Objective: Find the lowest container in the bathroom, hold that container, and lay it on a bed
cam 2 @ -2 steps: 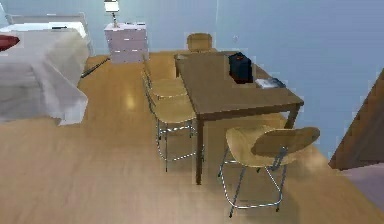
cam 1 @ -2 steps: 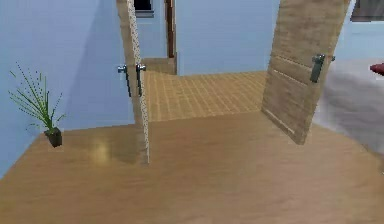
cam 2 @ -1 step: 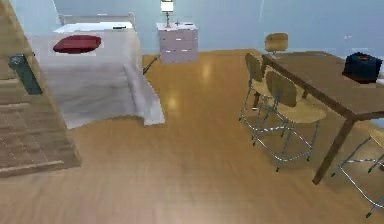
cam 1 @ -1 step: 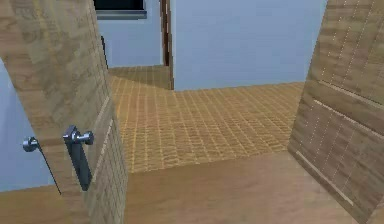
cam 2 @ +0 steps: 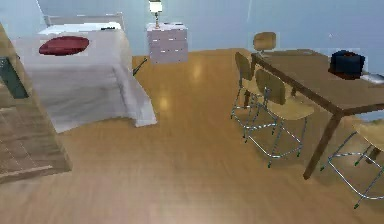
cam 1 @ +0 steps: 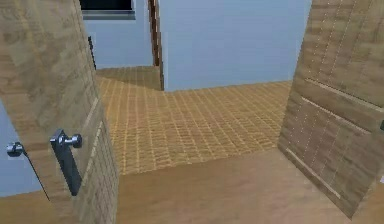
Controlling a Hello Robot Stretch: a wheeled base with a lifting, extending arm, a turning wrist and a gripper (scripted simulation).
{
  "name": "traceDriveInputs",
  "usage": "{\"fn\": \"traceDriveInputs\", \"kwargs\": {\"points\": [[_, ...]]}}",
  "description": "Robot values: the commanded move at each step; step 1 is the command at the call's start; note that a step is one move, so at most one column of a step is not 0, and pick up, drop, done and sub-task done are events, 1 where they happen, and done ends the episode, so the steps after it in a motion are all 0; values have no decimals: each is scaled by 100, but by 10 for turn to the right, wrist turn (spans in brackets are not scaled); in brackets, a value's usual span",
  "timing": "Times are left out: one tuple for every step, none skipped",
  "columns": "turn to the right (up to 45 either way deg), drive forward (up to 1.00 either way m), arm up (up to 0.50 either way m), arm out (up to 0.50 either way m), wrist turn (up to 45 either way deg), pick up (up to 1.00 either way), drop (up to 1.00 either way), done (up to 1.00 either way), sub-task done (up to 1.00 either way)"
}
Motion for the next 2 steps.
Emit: {"fn": "traceDriveInputs", "kwargs": {"points": [[210, 0, 0, 0, 0, 0, 0, 0, 0], [0, 50, 0, 0, 0, 0, 0, 0, 0]]}}
